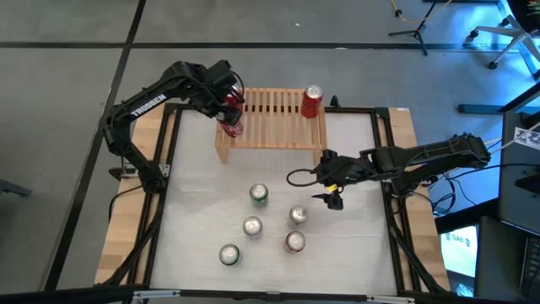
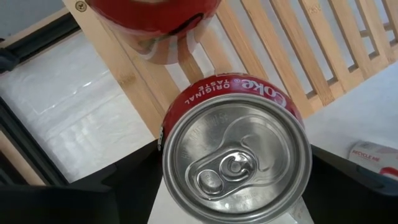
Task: Place canned beverage on shelf
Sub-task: Put the left red white soda can on the shelf
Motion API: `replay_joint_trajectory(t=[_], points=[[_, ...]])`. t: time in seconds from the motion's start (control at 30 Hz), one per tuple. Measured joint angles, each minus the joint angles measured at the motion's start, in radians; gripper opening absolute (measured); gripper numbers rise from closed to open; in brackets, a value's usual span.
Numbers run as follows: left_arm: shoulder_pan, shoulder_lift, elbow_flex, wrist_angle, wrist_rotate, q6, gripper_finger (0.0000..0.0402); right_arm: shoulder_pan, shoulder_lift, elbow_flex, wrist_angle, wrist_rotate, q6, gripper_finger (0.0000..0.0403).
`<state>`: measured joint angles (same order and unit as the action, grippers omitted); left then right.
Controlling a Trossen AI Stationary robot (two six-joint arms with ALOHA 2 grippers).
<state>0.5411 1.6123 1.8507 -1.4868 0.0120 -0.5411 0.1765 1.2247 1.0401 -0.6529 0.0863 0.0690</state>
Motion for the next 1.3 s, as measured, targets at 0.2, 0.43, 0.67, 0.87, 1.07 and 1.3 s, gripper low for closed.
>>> replay_joint_trajectory(t=[0.2,0.43,0.67,0.87,1.07,1.3], points=[[0.0,0.002,-0.001,0.0,0.003,0.023,0.0357,0.0,0.0,0.0,0.0,0.0,0.0,0.037],[-0.001,0.002,-0.001,0.0,0.005,0.027,0.0368,0.0,0.0,0.0,0.0,0.0,0.0,0.037],[-0.001,0.001,-0.001,0.001,0.005,0.039,0.0369,0.0,0.0,0.0,0.0,0.0,0.0,0.037],[-0.011,0.001,-0.001,0.063,0.006,0.054,0.0369,0.0,0.0,0.0,0.0,0.0,0.0,0.037],[-0.02,0.0,-0.001,0.12,0.006,0.057,0.0369,0.0,0.0,0.0,0.0,0.0,0.0,0.037],[-0.02,0.0,-0.001,0.119,0.006,0.056,0.0369,0.0,0.0,0.0,0.0,0.0,0.0,0.037]])
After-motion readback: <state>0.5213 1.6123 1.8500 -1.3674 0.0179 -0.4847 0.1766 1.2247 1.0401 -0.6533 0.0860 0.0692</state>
